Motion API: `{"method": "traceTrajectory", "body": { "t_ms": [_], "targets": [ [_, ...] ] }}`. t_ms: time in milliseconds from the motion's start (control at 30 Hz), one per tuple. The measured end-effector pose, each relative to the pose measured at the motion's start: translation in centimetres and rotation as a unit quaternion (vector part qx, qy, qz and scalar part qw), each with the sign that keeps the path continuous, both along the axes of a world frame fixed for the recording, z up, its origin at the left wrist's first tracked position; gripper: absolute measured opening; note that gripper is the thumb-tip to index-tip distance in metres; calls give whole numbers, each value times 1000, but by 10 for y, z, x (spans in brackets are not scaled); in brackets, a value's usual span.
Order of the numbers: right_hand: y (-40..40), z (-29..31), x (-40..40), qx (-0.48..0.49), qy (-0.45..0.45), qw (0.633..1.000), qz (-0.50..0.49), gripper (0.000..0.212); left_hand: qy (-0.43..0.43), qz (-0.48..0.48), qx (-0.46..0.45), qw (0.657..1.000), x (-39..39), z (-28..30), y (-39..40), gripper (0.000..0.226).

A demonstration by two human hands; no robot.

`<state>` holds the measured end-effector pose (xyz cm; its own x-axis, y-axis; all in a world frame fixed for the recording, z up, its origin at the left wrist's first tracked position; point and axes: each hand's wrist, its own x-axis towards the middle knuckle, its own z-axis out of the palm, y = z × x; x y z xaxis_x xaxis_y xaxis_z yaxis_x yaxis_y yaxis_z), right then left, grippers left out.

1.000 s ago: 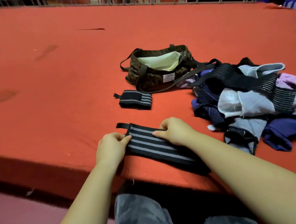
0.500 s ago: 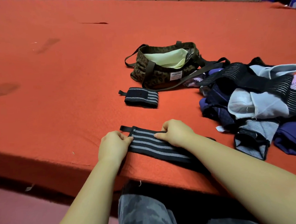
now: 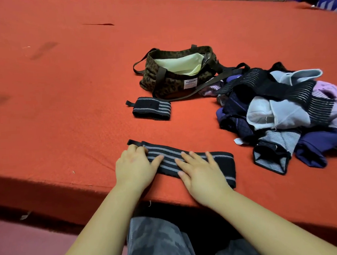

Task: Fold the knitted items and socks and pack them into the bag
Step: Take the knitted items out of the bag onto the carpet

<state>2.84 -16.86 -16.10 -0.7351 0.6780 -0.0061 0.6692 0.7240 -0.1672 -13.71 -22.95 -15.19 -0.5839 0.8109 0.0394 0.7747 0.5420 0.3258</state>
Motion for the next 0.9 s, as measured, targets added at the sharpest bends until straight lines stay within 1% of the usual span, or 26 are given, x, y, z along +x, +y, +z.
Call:
{"method": "traceTrajectory", "body": {
  "t_ms": [67,133,167,200,267,300,333,400,433,500,567,667,800,867,900],
  "targets": [
    [1,-2,23,56,40,995,-69,39,30,2,-34,999,5,0,0,63],
    [5,-6,46,88,82,980,-156,35,59,3,-39,997,15,3,1,59],
    [7,-7,55,92,99,971,-197,39,68,-10,-23,997,20,2,3,54],
    [6,-5,63,70,94,965,-235,51,64,-38,6,997,27,2,6,50],
    [5,1,72,35,69,954,-290,77,29,-128,60,989,46,1,10,46],
    [5,5,73,27,58,952,-299,82,16,-170,70,983,56,0,12,43],
    [6,6,72,14,59,953,-296,83,19,-198,71,978,66,-3,13,41],
    [10,9,71,-45,115,948,-292,79,36,-212,69,974,79,-7,15,43],
    [13,10,71,-78,152,940,-296,77,29,-209,61,976,83,-6,16,43],
    [19,14,79,-105,211,922,-307,69,26,-211,51,976,88,-8,19,44],
    [25,21,93,-99,249,911,-315,56,12,-243,61,968,96,-9,23,45],
    [35,34,117,-66,290,897,-328,42,-44,-289,66,954,122,-8,28,49],
    [43,46,129,-18,298,895,-333,40,-101,-309,83,942,149,-6,33,49],
    [41,50,124,-17,303,896,-323,40,-107,-288,86,948,146,-4,32,43],
    [39,51,119,-20,308,897,-317,40,-95,-262,92,956,140,-3,30,39]
  ]
}}
